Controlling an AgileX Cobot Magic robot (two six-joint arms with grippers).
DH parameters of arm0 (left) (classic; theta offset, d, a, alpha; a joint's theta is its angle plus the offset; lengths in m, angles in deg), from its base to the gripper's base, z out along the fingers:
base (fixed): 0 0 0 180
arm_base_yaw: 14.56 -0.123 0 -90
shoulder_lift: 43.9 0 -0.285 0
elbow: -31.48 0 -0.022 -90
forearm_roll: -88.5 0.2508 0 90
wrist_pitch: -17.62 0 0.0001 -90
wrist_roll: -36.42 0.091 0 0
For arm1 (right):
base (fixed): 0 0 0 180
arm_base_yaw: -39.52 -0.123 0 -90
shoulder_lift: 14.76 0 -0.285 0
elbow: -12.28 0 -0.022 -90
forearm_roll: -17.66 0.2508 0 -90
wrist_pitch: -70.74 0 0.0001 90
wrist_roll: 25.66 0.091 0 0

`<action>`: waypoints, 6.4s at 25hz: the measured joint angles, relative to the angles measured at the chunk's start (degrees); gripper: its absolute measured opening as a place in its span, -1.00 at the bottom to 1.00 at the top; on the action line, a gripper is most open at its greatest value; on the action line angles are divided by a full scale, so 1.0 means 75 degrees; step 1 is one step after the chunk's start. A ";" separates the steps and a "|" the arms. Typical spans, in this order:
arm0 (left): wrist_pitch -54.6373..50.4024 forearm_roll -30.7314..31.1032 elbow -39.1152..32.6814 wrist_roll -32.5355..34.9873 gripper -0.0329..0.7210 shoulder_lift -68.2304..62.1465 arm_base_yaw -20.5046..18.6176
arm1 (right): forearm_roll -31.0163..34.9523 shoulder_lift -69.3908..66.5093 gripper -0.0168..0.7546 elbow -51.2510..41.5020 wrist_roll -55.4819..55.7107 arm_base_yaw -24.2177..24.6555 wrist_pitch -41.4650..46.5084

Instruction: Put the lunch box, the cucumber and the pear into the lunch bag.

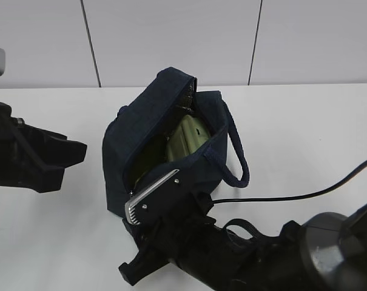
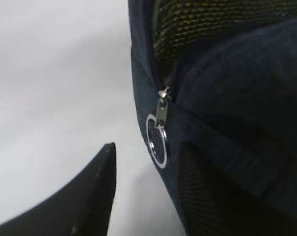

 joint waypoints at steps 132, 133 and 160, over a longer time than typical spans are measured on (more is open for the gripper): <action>-0.3474 -0.4334 0.1137 0.8715 -0.90 -0.4208 -0.1846 | 0.4981 0.2982 -0.96 0.1895 -0.5907 0.1372 0.4900; -0.3483 -0.4353 0.1137 0.8715 -0.90 -0.4208 -0.1846 | 0.4981 0.2982 -0.96 0.1975 -0.5921 0.1478 0.5004; -0.3421 -0.4153 0.1137 0.8651 -0.90 -0.4208 -0.1846 | 0.4952 0.2575 -0.96 0.3287 -0.6595 0.2577 0.5821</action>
